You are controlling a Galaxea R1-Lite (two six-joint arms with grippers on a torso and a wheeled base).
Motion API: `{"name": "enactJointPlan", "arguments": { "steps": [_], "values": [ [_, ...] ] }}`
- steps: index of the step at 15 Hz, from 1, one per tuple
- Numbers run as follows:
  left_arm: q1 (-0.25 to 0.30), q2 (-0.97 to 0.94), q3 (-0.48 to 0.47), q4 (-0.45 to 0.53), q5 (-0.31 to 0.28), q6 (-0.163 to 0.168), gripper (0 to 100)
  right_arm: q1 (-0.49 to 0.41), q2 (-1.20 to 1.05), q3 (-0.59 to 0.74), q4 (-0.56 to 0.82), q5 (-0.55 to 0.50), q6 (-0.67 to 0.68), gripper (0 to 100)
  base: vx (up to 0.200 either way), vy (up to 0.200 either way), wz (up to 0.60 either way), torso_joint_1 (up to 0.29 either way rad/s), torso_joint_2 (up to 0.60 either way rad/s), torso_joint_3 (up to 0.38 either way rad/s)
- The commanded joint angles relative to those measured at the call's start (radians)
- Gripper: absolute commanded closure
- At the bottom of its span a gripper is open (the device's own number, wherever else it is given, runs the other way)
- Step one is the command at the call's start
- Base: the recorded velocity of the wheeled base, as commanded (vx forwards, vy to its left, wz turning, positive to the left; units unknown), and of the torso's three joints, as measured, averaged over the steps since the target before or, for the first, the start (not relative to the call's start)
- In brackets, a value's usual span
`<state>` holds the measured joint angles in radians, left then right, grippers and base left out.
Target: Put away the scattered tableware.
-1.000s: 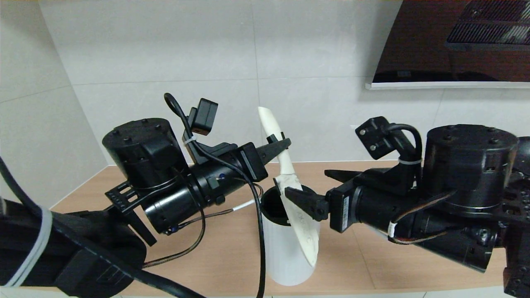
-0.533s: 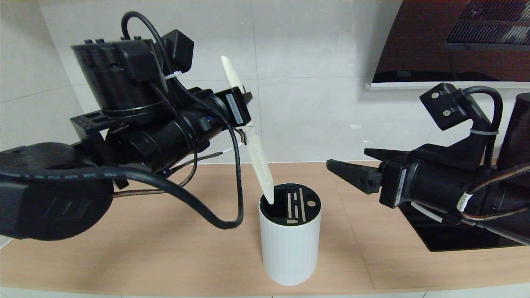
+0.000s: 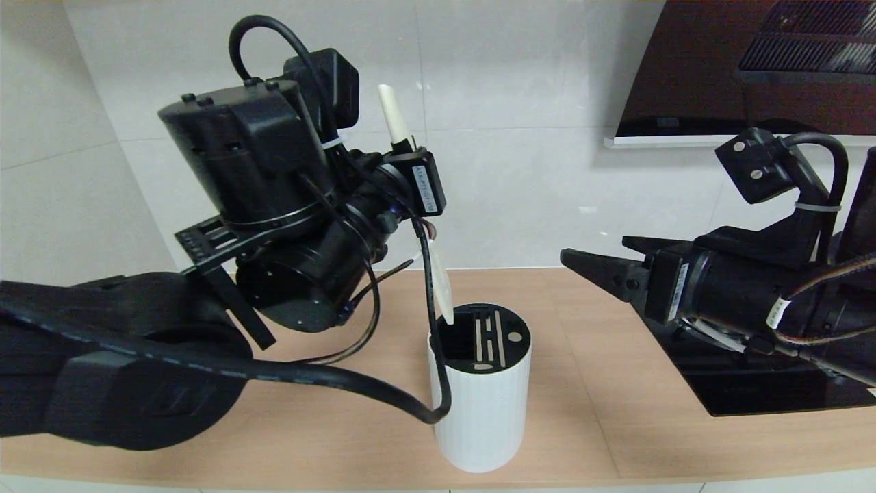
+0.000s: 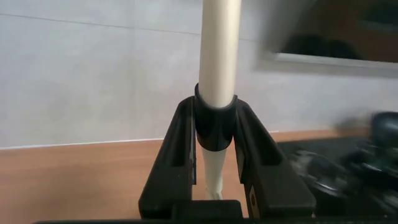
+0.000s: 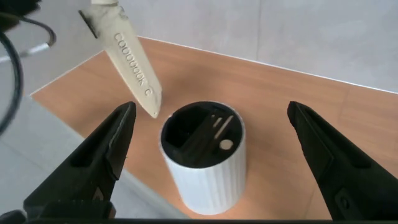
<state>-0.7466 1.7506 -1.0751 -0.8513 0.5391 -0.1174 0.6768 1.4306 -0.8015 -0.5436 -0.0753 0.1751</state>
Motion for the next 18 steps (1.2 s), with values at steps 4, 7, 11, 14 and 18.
{"name": "enactJointPlan", "arguments": {
  "steps": [4, 7, 11, 14, 18],
  "values": [
    [-0.022, 0.133, 0.004, -0.091, 0.058, 0.053, 100, -0.025, 0.019, -0.002, -0.001, 0.0, 0.0, 0, 0.0, 0.0, 0.0, 0.0, 0.0, 0.0],
    [-0.036, 0.15, 0.011, -0.091, 0.059, 0.051, 100, -0.029, 0.027, -0.001, -0.001, 0.002, 0.0, 0, 0.0, 0.0, 0.0, 0.0, 0.0, 0.0],
    [-0.037, 0.185, 0.009, -0.092, 0.059, 0.047, 100, -0.028, 0.024, 0.002, -0.002, 0.002, -0.014, 0, 0.0, 0.0, 0.0, 0.0, 0.0, 0.0],
    [-0.037, 0.21, 0.009, -0.094, 0.059, 0.047, 100, -0.028, 0.025, 0.002, -0.002, 0.002, -0.014, 0, 0.0, 0.0, 0.0, 0.0, 0.0, 0.0],
    [-0.059, 0.23, 0.012, -0.092, 0.061, 0.044, 100, -0.028, 0.036, 0.002, -0.002, 0.002, -0.014, 0, 0.0, 0.0, 0.0, 0.0, 0.0, 0.0]
  ]
}}
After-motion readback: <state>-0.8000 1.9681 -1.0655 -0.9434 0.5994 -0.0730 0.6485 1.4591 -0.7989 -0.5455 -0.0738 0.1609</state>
